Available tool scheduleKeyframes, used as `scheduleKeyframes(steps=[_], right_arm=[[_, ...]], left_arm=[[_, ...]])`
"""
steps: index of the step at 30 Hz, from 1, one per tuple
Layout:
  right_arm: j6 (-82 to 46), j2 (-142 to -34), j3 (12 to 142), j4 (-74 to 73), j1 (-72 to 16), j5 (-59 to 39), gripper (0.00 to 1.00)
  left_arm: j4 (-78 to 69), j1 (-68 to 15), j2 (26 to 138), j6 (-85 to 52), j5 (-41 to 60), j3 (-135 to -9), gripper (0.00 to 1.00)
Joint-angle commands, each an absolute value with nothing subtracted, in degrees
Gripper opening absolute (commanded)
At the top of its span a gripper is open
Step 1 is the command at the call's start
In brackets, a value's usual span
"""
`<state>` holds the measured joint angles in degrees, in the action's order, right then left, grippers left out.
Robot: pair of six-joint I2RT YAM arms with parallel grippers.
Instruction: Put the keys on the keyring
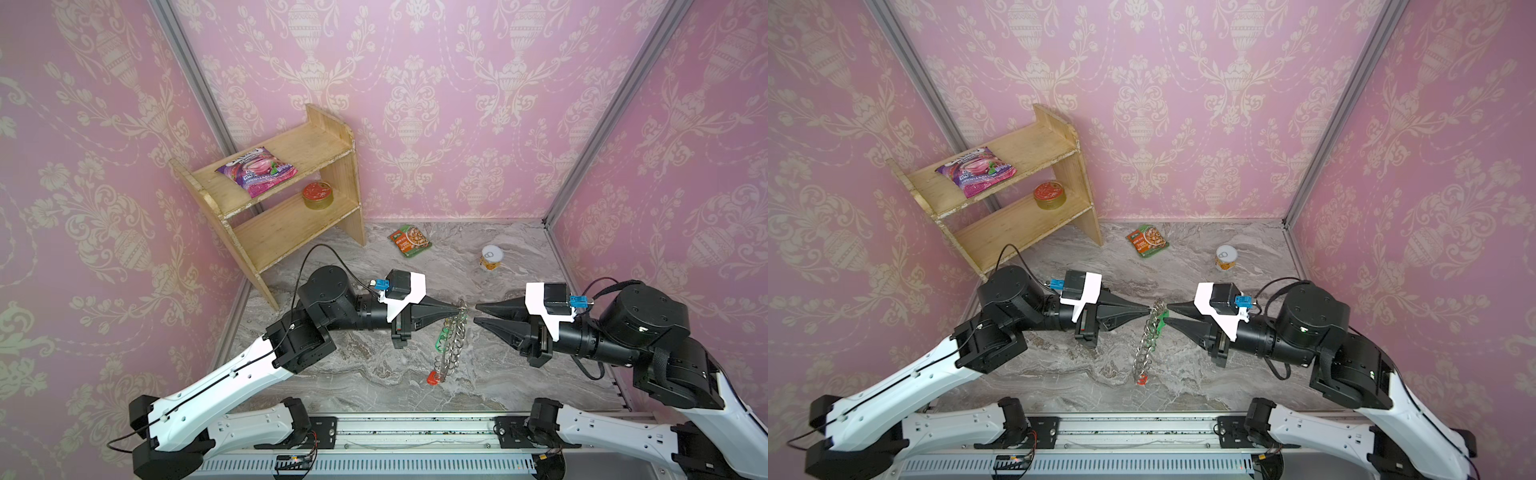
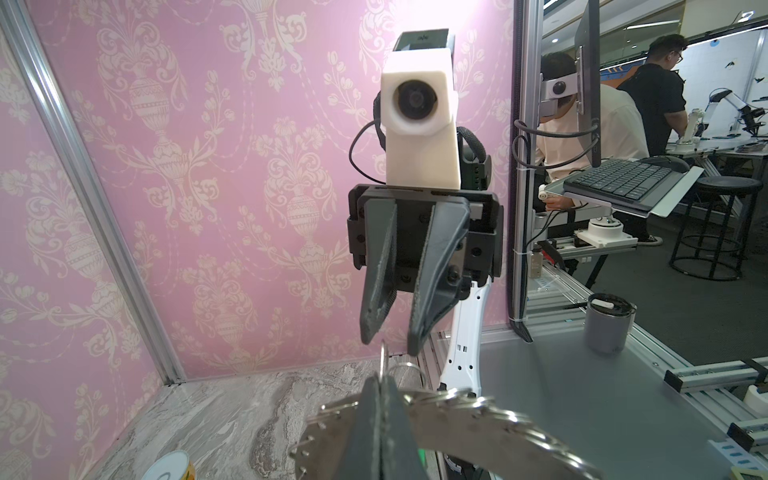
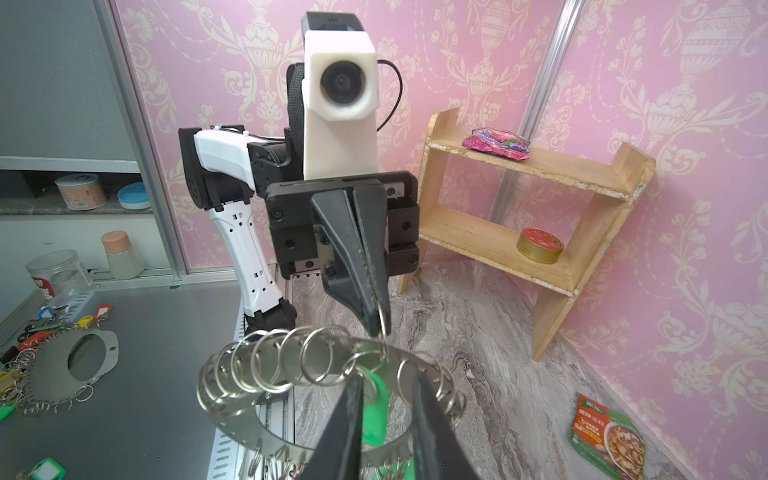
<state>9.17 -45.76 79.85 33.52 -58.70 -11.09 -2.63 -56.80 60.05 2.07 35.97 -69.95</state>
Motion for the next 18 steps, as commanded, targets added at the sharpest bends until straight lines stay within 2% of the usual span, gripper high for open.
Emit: scheduleKeyframes(steps=[1,18], right_arm=[[8.22,-46.49,79.71,31.83,-58.93,-11.31,0.21],[8.92,-48.68,81.42,32.29,-58.9,-12.57,0.11]], left_arm=[[-5.8,-56.69,58.71,1.27,37.88,-69.6,0.0],[-5.45,-56.69,58.32,1.49,38.32,-68.99,0.0]])
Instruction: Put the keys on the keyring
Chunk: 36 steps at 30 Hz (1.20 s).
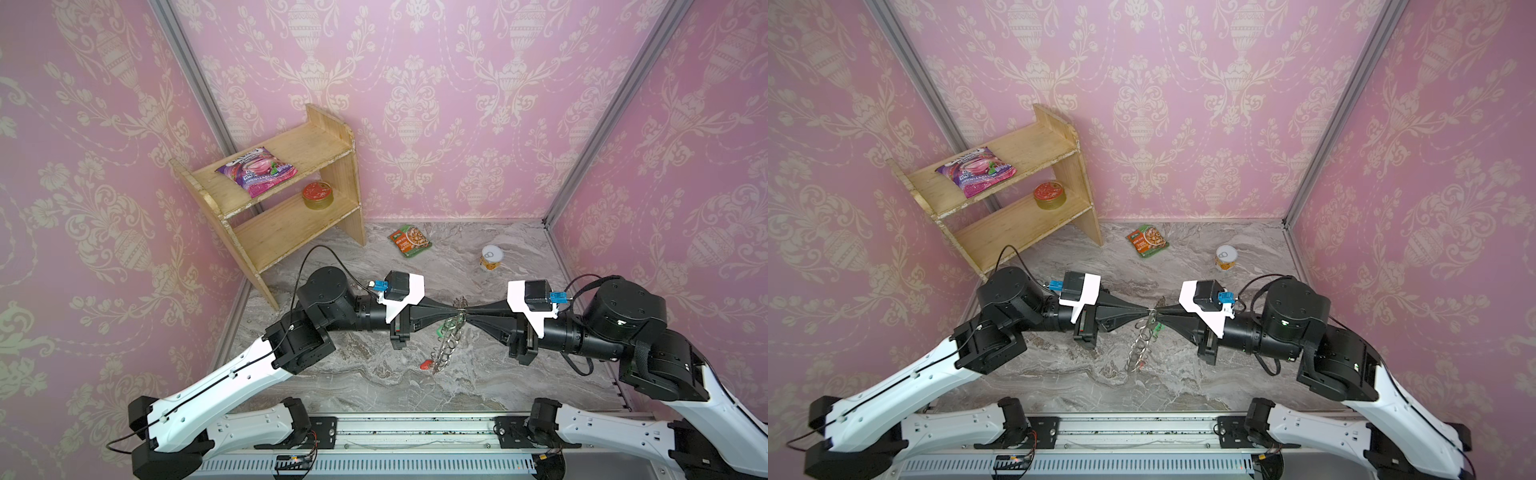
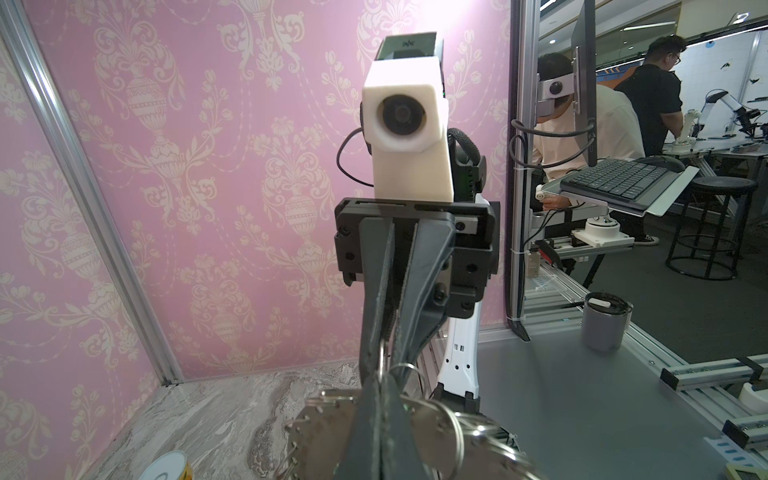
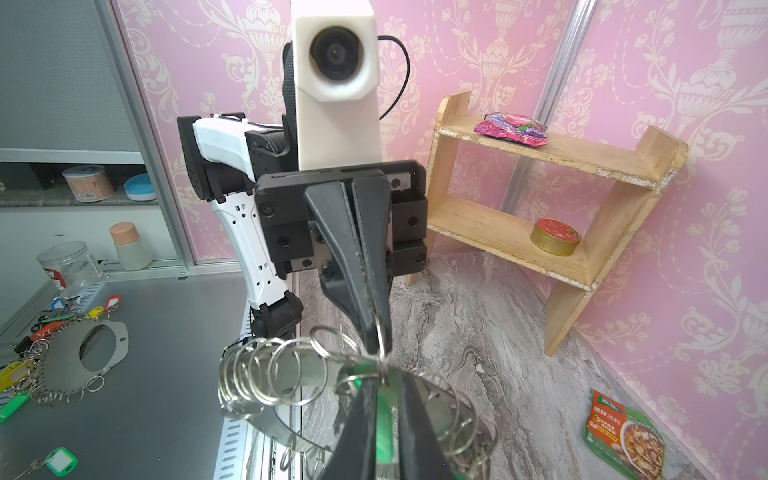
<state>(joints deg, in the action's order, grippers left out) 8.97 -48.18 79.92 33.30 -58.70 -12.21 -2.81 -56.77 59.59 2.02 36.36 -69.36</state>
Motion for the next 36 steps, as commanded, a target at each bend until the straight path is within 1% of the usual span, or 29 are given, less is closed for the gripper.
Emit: scheduleKeyframes(steps=[1,5,11,21,26,36], right_arm=[[8.88,-48.77,81.47,32.36,-58.89,-12.52,0.11],[8.8,-48.6,81.26,32.0,-58.96,-12.44,0.1],[8.63,-48.42,81.36,31.73,-58.89,-12.34,0.15],[8.77,-48.34,82.0,32.05,-58.89,-12.22,0.15],[9.16,-48.18,82.61,33.07,-58.95,-12.3,0.17],[8.99,-49.11,82.1,32.81,-58.9,-13.13,0.17]], left_arm=[[-5.43,-56.67,58.23,1.49,38.32,-68.99,0.0],[-5.21,-56.65,58.19,1.67,38.32,-68.88,0.0],[-4.49,-56.69,57.93,2.09,38.27,-68.91,0.0],[-3.96,-56.69,57.74,2.5,37.95,-68.53,0.0],[-3.74,-56.69,57.57,2.81,37.62,-68.55,0.0],[-3.69,-56.69,57.86,2.42,38.19,-69.25,0.0]])
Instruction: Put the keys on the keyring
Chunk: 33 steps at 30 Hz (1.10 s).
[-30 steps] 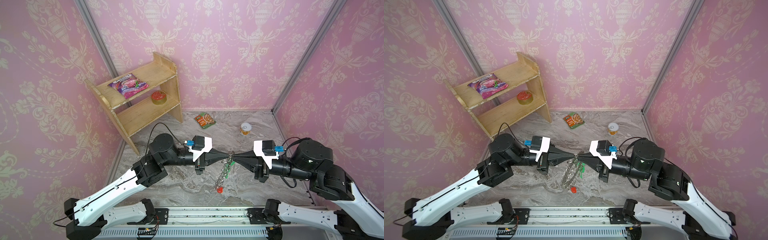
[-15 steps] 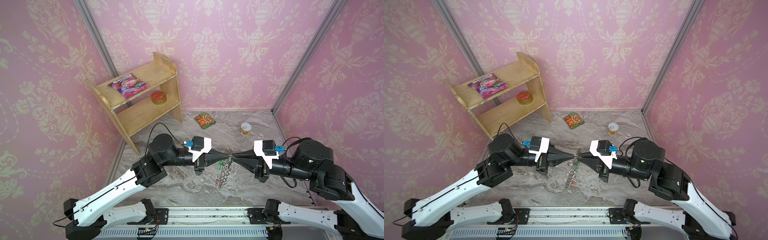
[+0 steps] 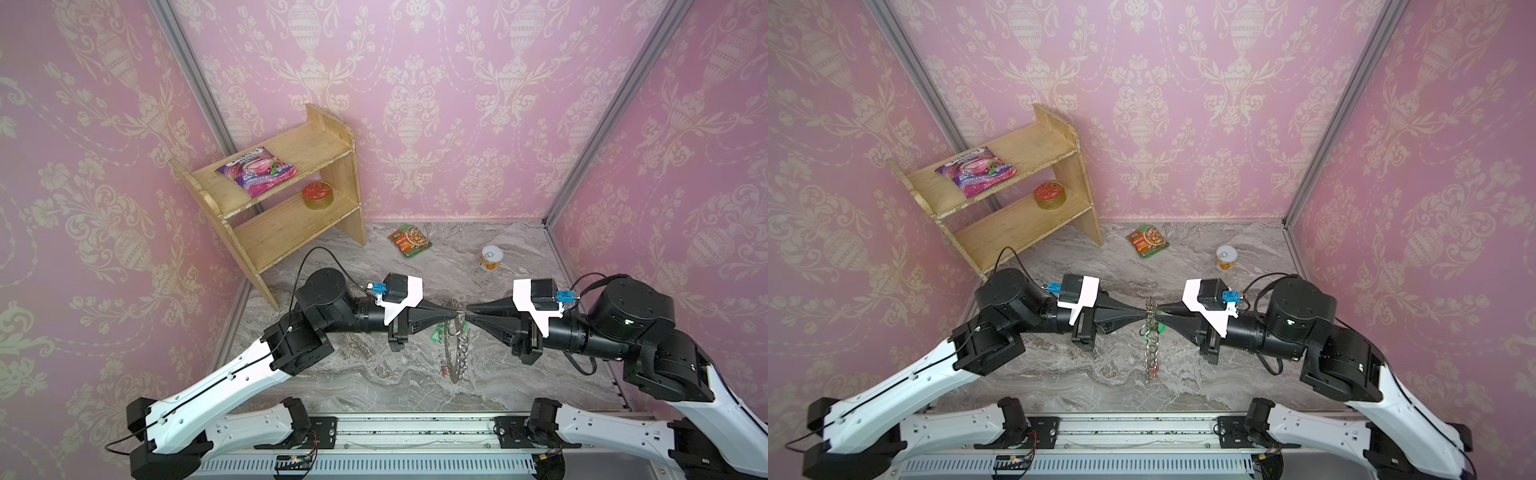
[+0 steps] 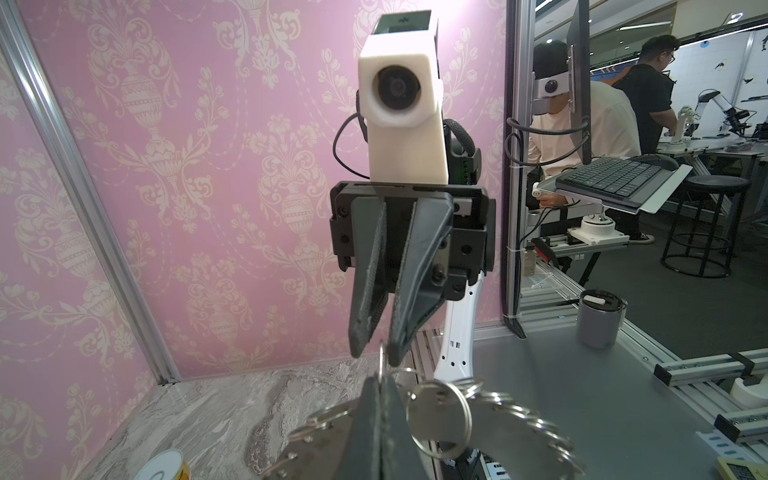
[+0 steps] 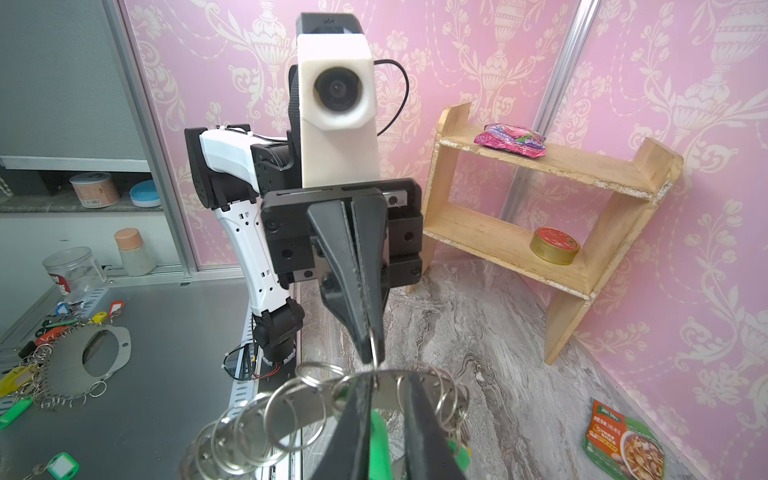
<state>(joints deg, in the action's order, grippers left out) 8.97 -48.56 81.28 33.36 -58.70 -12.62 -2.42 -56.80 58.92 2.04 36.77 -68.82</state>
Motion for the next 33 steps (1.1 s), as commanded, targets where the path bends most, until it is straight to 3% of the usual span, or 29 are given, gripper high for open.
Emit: scheduleKeyframes(steps=[1,7,13,25,26,30,33], right_arm=[[9.04,-49.18,82.09,32.84,-58.91,-13.26,0.17],[9.27,-49.57,82.35,32.88,-58.93,-13.2,0.13],[9.31,-49.83,82.62,33.13,-58.92,-13.42,0.0],[10.55,-51.88,86.68,38.38,-58.94,-13.71,0.0],[10.71,-52.13,87.4,39.36,-58.95,-13.67,0.0],[11.55,-54.23,91.49,44.75,-58.93,-13.84,0.0],[11.93,-56.64,94.73,49.11,-58.86,-14.92,0.0]], left_arm=[[-3.61,-56.69,57.95,2.4,38.23,-69.26,0.0],[-3.6,-56.69,57.88,2.26,38.33,-69.41,0.0],[-3.69,-56.68,57.75,2.37,38.58,-69.51,0.0],[0.02,-56.69,57.06,3.33,36.85,-69.33,0.0],[0.86,-56.69,56.96,3.34,36.51,-69.3,0.02],[6.19,-56.69,56.52,4.55,34.67,-69.73,0.29],[9.66,-56.69,56.58,4.95,33.75,-70.6,0.39]])
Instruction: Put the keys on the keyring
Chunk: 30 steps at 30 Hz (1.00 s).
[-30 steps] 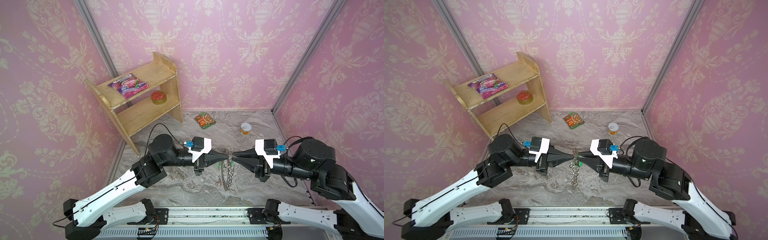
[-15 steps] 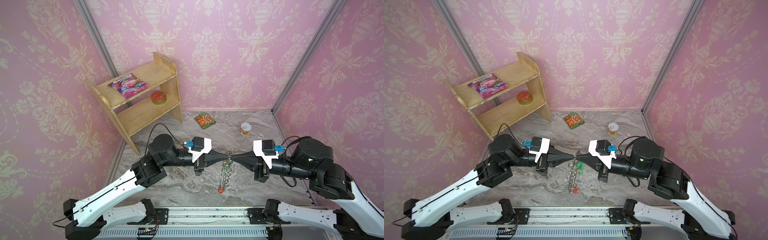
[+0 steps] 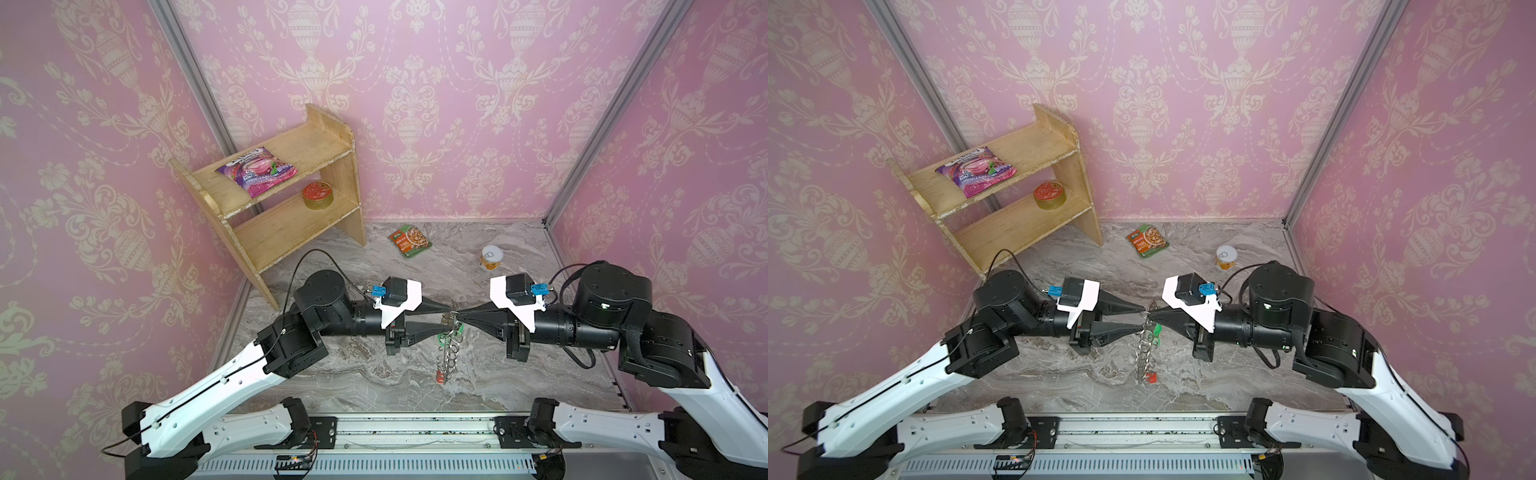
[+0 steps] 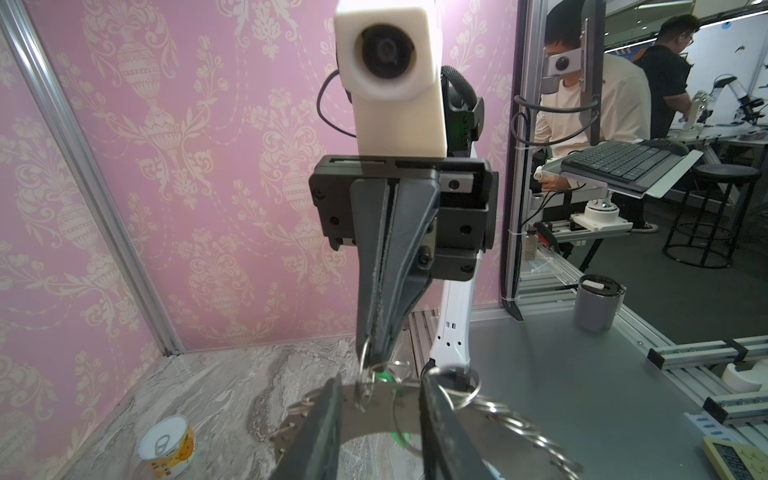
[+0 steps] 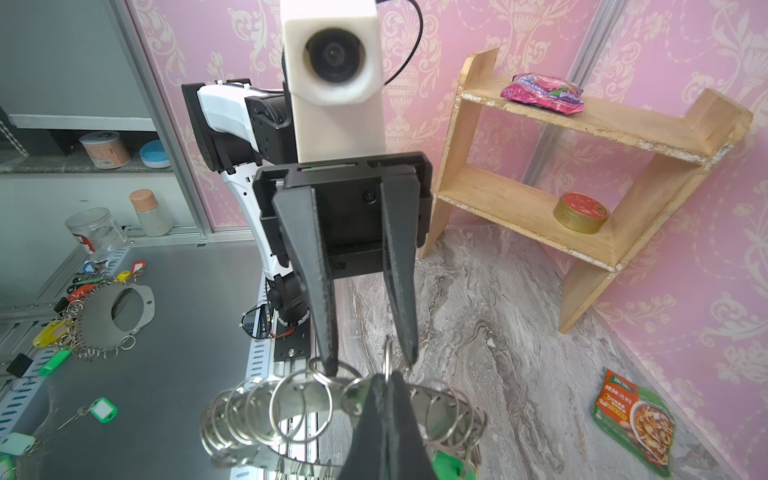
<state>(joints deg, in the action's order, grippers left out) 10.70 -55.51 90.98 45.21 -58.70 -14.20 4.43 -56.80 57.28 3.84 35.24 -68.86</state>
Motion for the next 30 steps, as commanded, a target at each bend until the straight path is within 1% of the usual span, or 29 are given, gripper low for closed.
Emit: scheduleKeyframes(steps=[1,7,9,11,18,21,24,27,30], right_arm=[[12.09,-57.55,95.71,50.5,-58.89,-15.37,0.0],[13.1,-61.06,99.87,55.63,-58.87,-16.05,0.0],[13.51,-61.45,100.51,56.28,-58.88,-15.99,0.0],[13.77,-61.78,100.93,56.84,-58.79,-15.87,0.0],[13.72,-61.86,100.81,56.27,-58.31,-16.25,0.0],[13.73,-61.79,100.65,56.19,-58.16,-16.43,0.0],[13.74,-61.54,100.3,55.84,-58.03,-16.38,0.0],[13.76,-61.24,100.11,55.43,-58.0,-16.42,0.0],[13.63,-60.91,99.78,55.14,-57.88,-16.52,0.0]], left_arm=[[10.46,-56.69,56.67,4.98,33.63,-70.99,0.41],[13.84,-56.69,57.28,4.9,33.01,-73.12,0.55],[14.03,-56.69,57.04,4.9,32.81,-73.21,0.55],[14.03,-56.69,56.89,4.92,32.86,-73.34,0.53],[15.2,-56.69,58.33,4.81,35.06,-74.65,0.28],[15.29,-56.69,58.75,4.9,35.54,-74.79,0.2],[15.18,-56.69,59.1,4.83,36.01,-75.0,0.16],[15.47,-56.69,59.41,4.81,36.12,-75.08,0.16],[15.5,-56.69,59.59,4.92,36.04,-75.06,0.15]])
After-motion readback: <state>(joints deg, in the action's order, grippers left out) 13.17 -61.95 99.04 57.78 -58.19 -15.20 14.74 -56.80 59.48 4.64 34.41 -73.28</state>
